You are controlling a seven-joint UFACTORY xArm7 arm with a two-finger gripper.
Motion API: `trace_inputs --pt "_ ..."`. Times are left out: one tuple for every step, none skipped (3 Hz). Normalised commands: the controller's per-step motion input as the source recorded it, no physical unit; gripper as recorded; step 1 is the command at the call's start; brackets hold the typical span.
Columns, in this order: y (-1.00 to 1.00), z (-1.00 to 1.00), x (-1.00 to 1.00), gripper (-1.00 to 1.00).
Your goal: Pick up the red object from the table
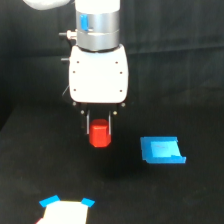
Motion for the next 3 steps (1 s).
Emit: trace_inputs --pt "-0.42 0.28 -0.04 -0.55" --pt "0.15 0.4 0.26 -1.0" --pt "-0.57 0.2 -0.31 -0.83"
